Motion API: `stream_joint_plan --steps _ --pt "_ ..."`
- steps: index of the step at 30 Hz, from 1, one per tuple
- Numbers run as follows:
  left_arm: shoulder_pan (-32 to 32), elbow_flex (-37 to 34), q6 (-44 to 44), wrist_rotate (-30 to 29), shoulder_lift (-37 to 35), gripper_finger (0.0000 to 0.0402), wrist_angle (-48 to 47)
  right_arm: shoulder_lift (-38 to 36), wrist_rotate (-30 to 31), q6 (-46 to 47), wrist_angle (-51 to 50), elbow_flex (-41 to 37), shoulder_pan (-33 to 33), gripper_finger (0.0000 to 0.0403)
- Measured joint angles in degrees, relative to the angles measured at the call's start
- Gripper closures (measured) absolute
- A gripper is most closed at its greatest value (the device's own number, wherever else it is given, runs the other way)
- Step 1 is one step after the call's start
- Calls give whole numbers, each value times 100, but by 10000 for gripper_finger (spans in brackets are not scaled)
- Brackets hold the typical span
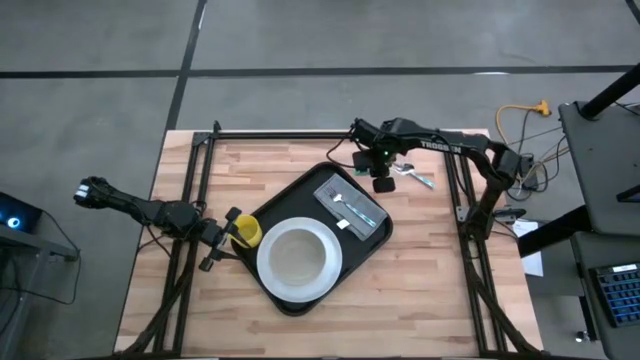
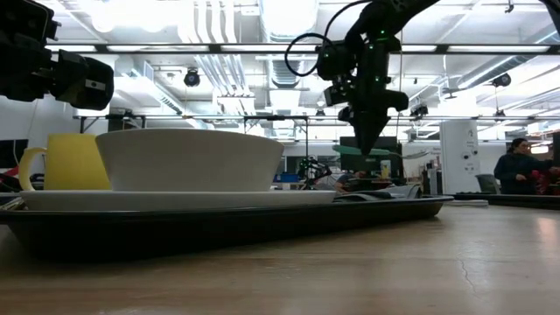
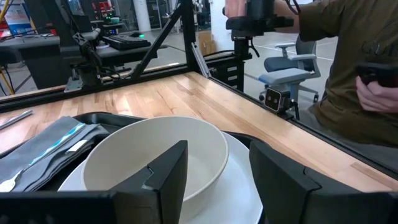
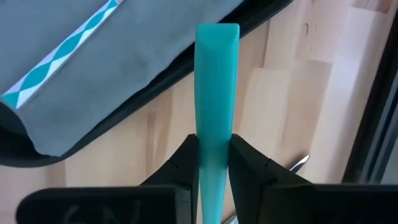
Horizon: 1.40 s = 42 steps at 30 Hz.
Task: Set up tray
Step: Put the green spoon on top of the gray napkin on the black tray to the left of the blue patterned fork
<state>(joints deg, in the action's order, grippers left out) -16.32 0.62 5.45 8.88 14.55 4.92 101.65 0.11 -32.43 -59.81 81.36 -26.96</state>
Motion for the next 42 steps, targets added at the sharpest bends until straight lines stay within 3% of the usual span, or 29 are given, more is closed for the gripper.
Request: stream_joint_plan --steps 17,26,42 --pt "1 0 0 -1 2 242 0 0 -59 257 -233 -2 826 356" --pt "1 0 -2 -1 1 242 0 0 -143 -1316 183 -11 1349 356" --pt "1 0 -1 -1 0 242 0 11 -182 -3926 172 -15 1494 352"
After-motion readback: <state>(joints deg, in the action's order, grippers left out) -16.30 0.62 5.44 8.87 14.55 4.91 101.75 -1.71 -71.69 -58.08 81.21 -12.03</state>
